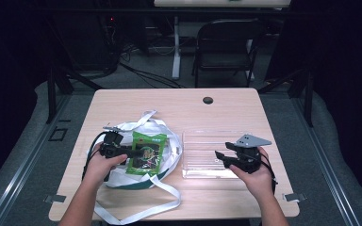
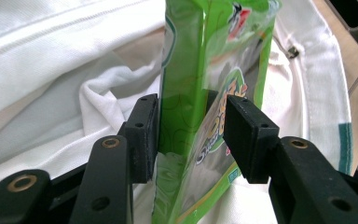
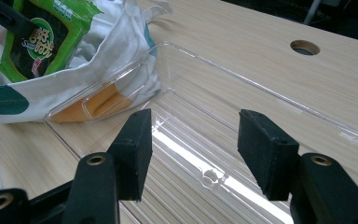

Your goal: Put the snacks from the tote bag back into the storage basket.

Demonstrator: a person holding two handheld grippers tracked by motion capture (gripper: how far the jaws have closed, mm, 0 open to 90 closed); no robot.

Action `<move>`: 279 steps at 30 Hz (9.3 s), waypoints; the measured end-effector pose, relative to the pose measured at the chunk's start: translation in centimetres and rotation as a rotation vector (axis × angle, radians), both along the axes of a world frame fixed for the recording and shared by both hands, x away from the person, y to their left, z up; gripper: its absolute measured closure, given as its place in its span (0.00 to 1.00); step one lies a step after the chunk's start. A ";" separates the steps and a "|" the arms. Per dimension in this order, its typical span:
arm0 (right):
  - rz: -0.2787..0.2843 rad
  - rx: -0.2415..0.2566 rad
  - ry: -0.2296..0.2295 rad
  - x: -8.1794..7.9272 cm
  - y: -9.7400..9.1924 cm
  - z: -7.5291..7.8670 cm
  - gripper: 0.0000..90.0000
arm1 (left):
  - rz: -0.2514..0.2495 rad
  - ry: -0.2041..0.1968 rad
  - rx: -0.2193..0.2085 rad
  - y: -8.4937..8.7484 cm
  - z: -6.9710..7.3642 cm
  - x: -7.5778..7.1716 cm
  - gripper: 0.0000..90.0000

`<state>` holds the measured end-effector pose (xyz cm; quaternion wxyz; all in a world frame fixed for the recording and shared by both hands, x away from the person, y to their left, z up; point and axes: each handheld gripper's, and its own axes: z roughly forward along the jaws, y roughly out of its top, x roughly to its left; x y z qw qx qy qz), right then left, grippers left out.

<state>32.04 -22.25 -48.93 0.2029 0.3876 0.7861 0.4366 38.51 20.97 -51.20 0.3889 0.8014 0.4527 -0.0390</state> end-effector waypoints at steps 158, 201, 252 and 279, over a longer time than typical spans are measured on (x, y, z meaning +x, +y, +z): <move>0.480 -0.442 -0.008 3.1 8.5 11.7 0.64 | -0.127 -0.390 -0.227 -3.5 6.2 -4.1 0.81; 0.577 -0.524 -0.067 3.1 13.3 13.8 0.51 | -0.238 -0.403 -0.189 -6.3 5.9 -5.1 0.81; 0.692 -0.590 0.036 3.0 14.7 12.8 0.86 | -0.274 -0.420 -0.186 -7.3 5.7 -5.5 0.78; 0.691 -0.631 0.008 2.8 14.3 13.9 0.87 | -0.243 -0.432 -0.206 -6.9 5.9 -5.3 0.69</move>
